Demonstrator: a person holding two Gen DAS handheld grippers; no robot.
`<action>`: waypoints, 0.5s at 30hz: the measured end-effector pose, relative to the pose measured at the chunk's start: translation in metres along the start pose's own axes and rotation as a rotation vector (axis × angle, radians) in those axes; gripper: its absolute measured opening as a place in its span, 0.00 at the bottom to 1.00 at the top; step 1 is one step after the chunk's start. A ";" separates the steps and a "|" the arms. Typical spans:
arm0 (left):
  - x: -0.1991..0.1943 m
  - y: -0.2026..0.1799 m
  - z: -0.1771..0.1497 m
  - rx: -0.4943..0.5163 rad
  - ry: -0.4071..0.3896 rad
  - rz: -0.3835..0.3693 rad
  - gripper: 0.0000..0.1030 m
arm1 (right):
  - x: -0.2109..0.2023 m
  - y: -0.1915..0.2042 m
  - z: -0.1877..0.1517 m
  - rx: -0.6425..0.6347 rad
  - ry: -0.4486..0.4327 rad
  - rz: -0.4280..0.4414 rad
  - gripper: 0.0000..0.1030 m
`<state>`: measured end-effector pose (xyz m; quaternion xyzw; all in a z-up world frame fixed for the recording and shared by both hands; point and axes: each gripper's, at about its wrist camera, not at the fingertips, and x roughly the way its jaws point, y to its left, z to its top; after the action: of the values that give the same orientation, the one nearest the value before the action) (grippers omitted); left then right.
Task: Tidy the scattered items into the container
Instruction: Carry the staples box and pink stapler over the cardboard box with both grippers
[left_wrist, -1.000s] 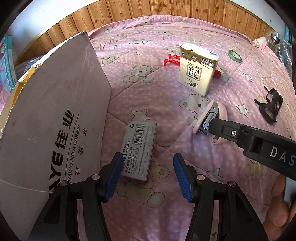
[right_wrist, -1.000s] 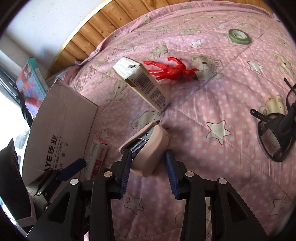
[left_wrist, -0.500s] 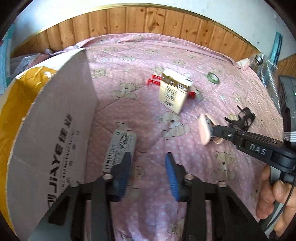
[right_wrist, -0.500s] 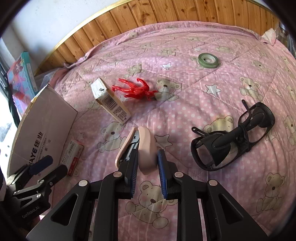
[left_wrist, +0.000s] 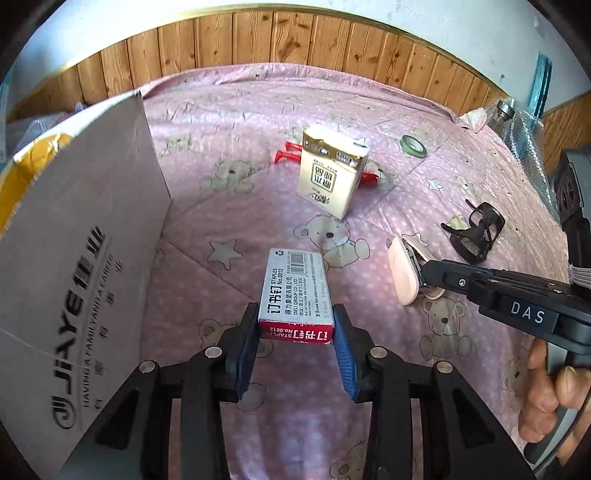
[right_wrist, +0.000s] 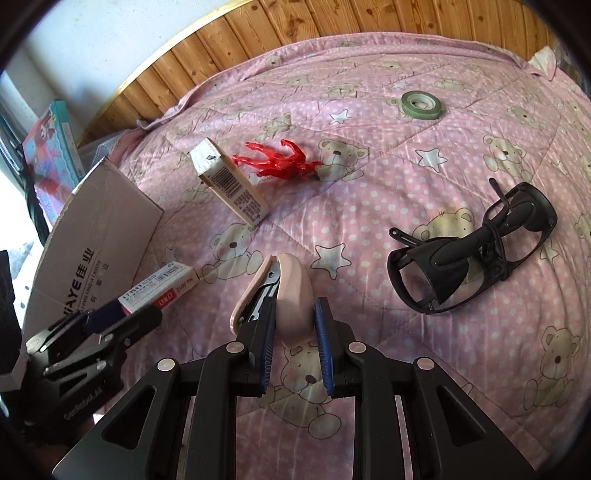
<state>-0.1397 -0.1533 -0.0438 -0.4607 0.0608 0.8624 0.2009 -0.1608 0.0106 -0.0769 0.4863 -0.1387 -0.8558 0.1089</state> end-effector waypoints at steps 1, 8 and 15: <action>0.000 0.004 0.003 -0.026 -0.008 0.026 0.47 | 0.001 0.001 0.000 -0.007 0.000 -0.003 0.23; 0.046 -0.004 0.007 -0.005 0.094 0.026 0.66 | 0.018 0.001 -0.006 -0.020 0.025 0.001 0.24; 0.034 -0.006 -0.001 0.016 0.072 0.026 0.37 | 0.008 -0.007 -0.009 0.040 0.009 0.057 0.19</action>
<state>-0.1532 -0.1377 -0.0722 -0.4888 0.0808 0.8474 0.1909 -0.1572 0.0136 -0.0898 0.4882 -0.1694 -0.8471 0.1242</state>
